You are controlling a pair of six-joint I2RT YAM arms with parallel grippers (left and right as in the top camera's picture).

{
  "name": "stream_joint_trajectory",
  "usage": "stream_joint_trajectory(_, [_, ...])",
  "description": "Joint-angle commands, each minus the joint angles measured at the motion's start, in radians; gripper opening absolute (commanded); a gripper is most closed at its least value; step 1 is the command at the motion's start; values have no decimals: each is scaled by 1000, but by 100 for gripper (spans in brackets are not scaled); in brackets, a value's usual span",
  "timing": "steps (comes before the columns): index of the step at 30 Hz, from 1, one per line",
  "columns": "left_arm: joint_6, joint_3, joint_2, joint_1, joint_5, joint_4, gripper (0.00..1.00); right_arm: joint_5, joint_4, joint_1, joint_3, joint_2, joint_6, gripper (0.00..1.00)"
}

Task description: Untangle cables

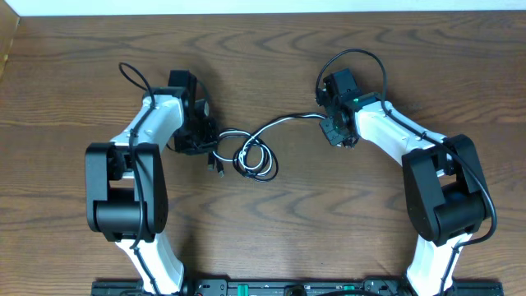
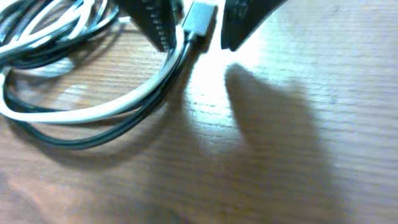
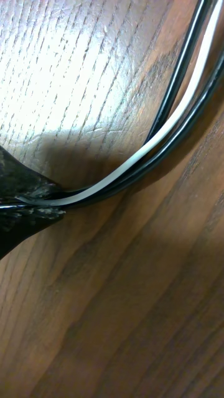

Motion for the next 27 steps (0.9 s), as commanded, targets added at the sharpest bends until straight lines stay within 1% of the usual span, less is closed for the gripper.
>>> stream_joint_trajectory(1, [2,41,-66,2,-35,-44,38,-32,-5,0,-31,60,0,1])
stream_joint_trajectory(4, [-16,41,-92,0,-29,-101,50,-32,-3,0,-31,60,0,1])
stream_joint_trajectory(5, [-24,41,-92,0,-27,-117,51,-32,-3,0,-31,60,0,1])
stream_joint_trajectory(9, [-39,39,-90,-8,40,-192,51,-32,-2,0,-31,60,0,2])
stream_joint_trajectory(12, [-44,37,-90,-27,77,-216,49,-32,-3,0,-31,60,0,2])
stream_joint_trajectory(13, [-63,36,-90,-36,77,-221,50,-32,-3,0,-31,60,0,2])
stream_joint_trajectory(15, [-121,27,-90,-55,77,-225,49,-32,-3,0,-31,60,0,2])
stream_joint_trajectory(17, [-202,10,-90,-80,77,-225,46,-32,-3,0,-31,60,0,2])
stream_joint_trajectory(23, [-498,-76,-90,-156,72,-207,46,-32,-4,0,-31,60,0,2])
stream_joint_trajectory(27, [-637,-129,-90,-199,73,-155,46,-32,-3,0,-31,60,0,3])
